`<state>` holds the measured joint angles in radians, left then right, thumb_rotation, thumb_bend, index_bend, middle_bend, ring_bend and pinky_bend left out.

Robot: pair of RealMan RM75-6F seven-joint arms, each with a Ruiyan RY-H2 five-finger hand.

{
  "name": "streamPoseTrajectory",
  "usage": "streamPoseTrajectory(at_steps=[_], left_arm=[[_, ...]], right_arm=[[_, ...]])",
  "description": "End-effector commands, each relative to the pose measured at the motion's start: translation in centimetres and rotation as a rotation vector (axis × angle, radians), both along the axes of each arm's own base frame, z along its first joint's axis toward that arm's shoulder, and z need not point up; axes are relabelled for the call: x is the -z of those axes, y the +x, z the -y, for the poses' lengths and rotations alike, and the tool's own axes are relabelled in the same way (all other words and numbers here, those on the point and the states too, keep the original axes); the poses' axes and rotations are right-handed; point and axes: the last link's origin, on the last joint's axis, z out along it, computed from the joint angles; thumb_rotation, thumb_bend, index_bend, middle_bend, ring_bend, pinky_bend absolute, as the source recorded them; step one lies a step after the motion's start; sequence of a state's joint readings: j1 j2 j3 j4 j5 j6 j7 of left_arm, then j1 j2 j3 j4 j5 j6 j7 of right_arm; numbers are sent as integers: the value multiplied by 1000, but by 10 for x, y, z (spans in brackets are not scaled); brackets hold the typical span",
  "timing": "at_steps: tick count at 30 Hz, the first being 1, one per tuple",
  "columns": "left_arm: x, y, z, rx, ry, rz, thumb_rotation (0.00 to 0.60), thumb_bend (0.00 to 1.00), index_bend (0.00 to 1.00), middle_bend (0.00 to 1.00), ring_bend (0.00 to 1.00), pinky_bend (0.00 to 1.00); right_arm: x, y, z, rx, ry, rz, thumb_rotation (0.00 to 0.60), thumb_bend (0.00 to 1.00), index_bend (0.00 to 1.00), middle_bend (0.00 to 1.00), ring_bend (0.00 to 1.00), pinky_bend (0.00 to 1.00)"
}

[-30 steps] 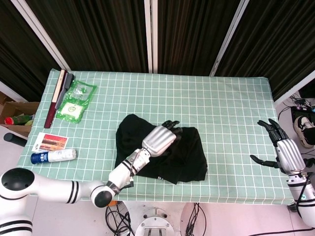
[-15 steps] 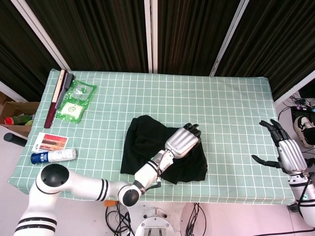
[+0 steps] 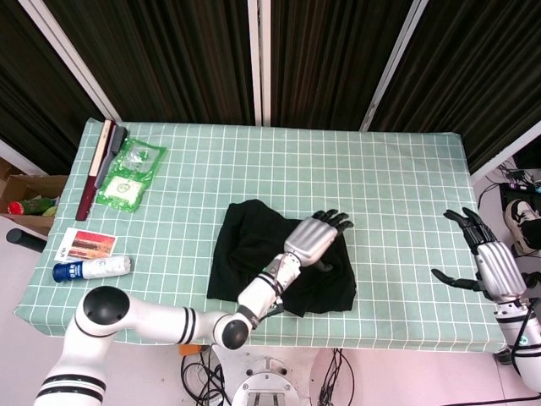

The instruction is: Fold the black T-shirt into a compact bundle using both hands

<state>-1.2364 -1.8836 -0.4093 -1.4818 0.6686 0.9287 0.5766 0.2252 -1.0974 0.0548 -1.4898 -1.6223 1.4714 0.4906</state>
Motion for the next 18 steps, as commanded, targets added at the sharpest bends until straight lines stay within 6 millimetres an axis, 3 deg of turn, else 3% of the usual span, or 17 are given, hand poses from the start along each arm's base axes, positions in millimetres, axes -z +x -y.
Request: streamPoseTrajectory(at_steps=[1, 5, 10, 14, 18], left_arm=[[-59, -42, -16, -111, 69, 112, 599, 140, 149, 76, 56, 149], [-108, -108, -18, -217, 157, 125, 600, 139, 150, 77, 56, 149], [-146, -184, -3, -313, 230, 55, 600, 140, 151, 96, 57, 151], [-165, -231, 17, -350, 292, -6, 600, 139, 157, 111, 57, 152], [-170, -263, 39, -348, 323, -55, 600, 138, 162, 122, 57, 152]], right_arm=[[2, 4, -1, -21, 10, -3, 600, 71, 97, 168, 15, 172], [15, 17, -1, -83, 71, -24, 600, 128, 99, 179, 17, 172], [42, 55, 8, -203, 209, -80, 600, 355, 108, 221, 33, 187], [69, 109, 25, -346, 303, -106, 600, 501, 115, 234, 36, 187], [98, 165, 43, -471, 360, -194, 600, 551, 115, 234, 39, 187]])
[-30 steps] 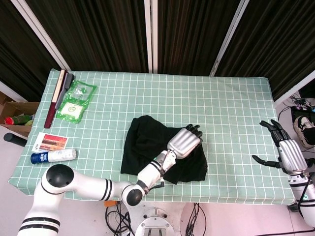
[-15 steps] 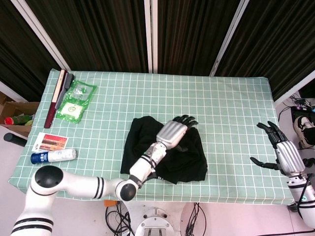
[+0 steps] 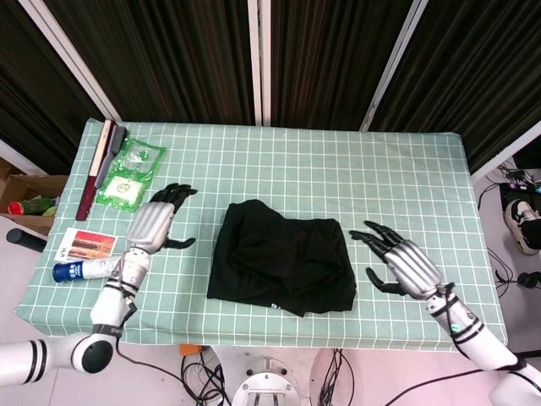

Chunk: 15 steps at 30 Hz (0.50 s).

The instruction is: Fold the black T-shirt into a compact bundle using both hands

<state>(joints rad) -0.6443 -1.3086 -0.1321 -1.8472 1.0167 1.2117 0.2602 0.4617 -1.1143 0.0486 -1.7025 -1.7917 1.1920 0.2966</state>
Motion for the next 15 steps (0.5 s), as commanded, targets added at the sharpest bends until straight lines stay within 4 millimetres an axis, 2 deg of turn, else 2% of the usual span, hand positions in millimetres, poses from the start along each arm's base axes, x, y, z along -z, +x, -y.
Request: streamPoseTrajectory(at_steps=[1, 4, 5, 8, 12, 15], left_arm=[[-12, -36, 26, -11, 33, -42, 600, 138, 163, 122, 57, 152], [-14, -48, 38, -11, 42, -49, 600, 137, 169, 122, 57, 151], [-15, -53, 43, -15, 44, -49, 600, 137, 172, 122, 57, 151], [-15, -62, 53, -13, 43, -52, 600, 137, 177, 122, 57, 151], [-14, -67, 61, -15, 36, -38, 600, 138, 178, 122, 57, 151], [-11, -69, 62, -17, 22, -26, 600, 138, 178, 122, 57, 152]], right_arm=[[39, 80, 20, -204, 66, -93, 600, 552, 117, 235, 39, 187], [60, 113, 28, -279, 76, -157, 600, 545, 157, 237, 39, 183], [73, 130, 32, -325, 80, -192, 600, 545, 173, 237, 39, 178], [101, 157, 40, -385, 68, -264, 600, 569, 188, 237, 39, 165], [133, 179, 47, -408, 59, -321, 600, 605, 214, 237, 39, 152], [152, 186, 51, -414, 59, -375, 600, 626, 226, 237, 39, 141]])
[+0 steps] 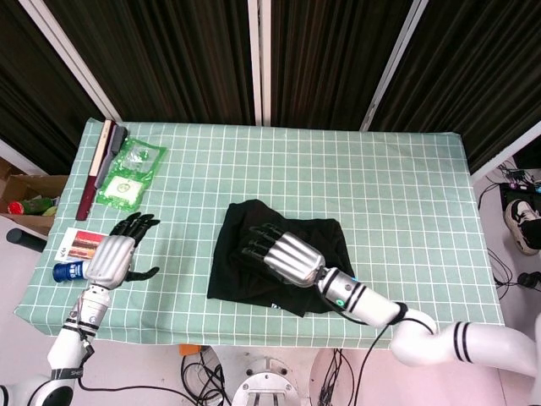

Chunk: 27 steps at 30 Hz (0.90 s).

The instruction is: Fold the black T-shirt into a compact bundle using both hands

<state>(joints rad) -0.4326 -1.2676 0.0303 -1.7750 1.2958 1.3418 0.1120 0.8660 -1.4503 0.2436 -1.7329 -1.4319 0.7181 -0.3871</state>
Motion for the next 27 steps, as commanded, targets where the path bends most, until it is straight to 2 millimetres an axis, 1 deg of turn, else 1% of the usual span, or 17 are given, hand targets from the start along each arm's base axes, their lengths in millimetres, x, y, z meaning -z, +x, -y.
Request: streamPoseTrajectory(at_steps=[1, 4, 6, 7, 10, 13, 17, 20, 23, 27], left_arm=[[3, -2, 1, -2, -14, 8, 600, 138, 178, 122, 57, 152], [5, -3, 1, -2, -19, 22, 600, 138, 178, 122, 57, 152], [7, -4, 0, -6, -23, 29, 600, 138, 178, 122, 57, 152], [8, -6, 0, -9, -26, 31, 600, 138, 178, 122, 57, 152], [8, -8, -1, -11, -26, 37, 600, 138, 178, 122, 57, 152], [9, -10, -1, -12, -25, 46, 600, 138, 179, 122, 57, 152], [10, -12, -2, -11, -24, 50, 600, 138, 181, 122, 57, 152], [12, -11, -4, -11, -27, 57, 600, 138, 181, 122, 57, 152], [15, -9, -6, -6, -42, 60, 600, 137, 181, 122, 57, 151], [17, -5, -8, 4, -50, 60, 600, 138, 181, 122, 57, 152]], right_arm=[[40, 32, 8, -45, 4, -79, 600, 628, 228, 237, 39, 139], [48, 28, 9, -19, -6, -114, 600, 641, 238, 242, 39, 137], [48, 20, 9, 5, -7, -134, 600, 647, 240, 250, 50, 137], [45, 13, 8, 18, -12, -148, 600, 647, 241, 253, 55, 137], [33, -7, 4, 54, -29, -164, 600, 635, 245, 267, 81, 137], [12, -32, -3, 118, -36, -162, 600, 628, 247, 272, 92, 138], [-17, -71, -8, 178, -89, -187, 600, 628, 248, 275, 93, 139], [-30, -92, -12, 223, -111, -171, 600, 623, 248, 275, 93, 139], [-36, -111, -11, 283, -104, -166, 600, 594, 248, 275, 92, 139], [-37, -131, 0, 331, -119, -193, 600, 570, 248, 274, 93, 139]])
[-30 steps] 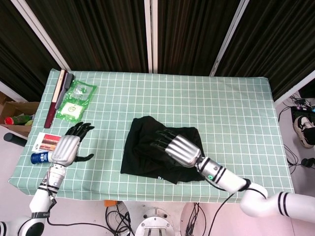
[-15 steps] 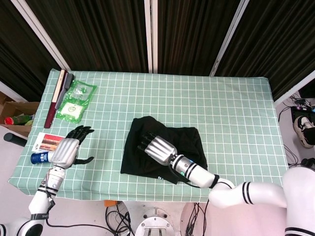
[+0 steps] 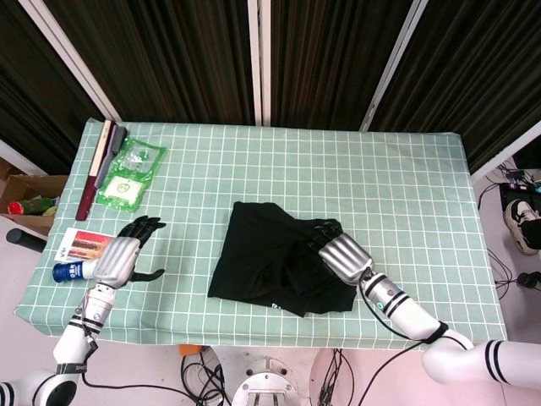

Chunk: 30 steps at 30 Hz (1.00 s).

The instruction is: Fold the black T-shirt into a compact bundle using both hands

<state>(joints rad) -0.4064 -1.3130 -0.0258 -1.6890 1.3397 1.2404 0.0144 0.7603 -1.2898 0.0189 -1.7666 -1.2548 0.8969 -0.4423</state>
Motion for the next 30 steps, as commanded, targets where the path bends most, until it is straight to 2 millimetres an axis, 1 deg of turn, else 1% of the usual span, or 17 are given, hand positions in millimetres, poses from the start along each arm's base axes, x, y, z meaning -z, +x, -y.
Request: streamPoseTrajectory(at_steps=[1, 3, 6, 10, 15, 20, 23, 25, 27, 30], left_arm=[[0, 2, -1, 9, 3, -1, 600, 138, 181, 122, 58, 152], [0, 3, -1, 13, 12, 2, 600, 138, 181, 122, 58, 152], [-1, 3, 0, 15, 22, 5, 600, 138, 182, 122, 57, 152], [-1, 0, 3, 8, 28, 14, 600, 138, 184, 122, 57, 152], [-2, -4, 4, 0, 29, 31, 600, 138, 186, 137, 58, 152], [-3, -7, 4, -1, 29, 29, 600, 138, 186, 138, 58, 152], [-3, -8, 4, -4, 31, 35, 600, 138, 186, 138, 58, 152], [-2, -9, 5, -6, 27, 38, 600, 138, 186, 138, 58, 152], [-2, -8, 5, -5, 26, 41, 600, 138, 186, 138, 58, 152], [-1, -7, 5, 1, 25, 44, 600, 138, 186, 138, 58, 152]], right_arm=[[-4, -25, 10, 49, -31, -38, 600, 558, 248, 273, 93, 139], [-4, -32, 18, 74, -60, -38, 600, 536, 250, 271, 93, 139], [-5, -37, 28, 118, -83, 3, 600, 507, 251, 264, 93, 139], [-10, -39, 32, 148, -73, 85, 600, 478, 249, 261, 92, 139], [-23, -43, 16, 147, -16, 145, 600, 491, 246, 262, 92, 139], [-40, -59, -7, 105, -23, 121, 600, 496, 246, 266, 92, 129], [-50, -74, -18, 92, -56, 88, 600, 498, 245, 271, 99, 129], [-55, -89, -22, 84, -81, 28, 600, 500, 242, 275, 108, 129], [-56, -103, -23, 96, -98, -33, 600, 499, 241, 277, 109, 128], [-55, -113, -24, 128, -104, -63, 600, 500, 241, 275, 109, 128]])
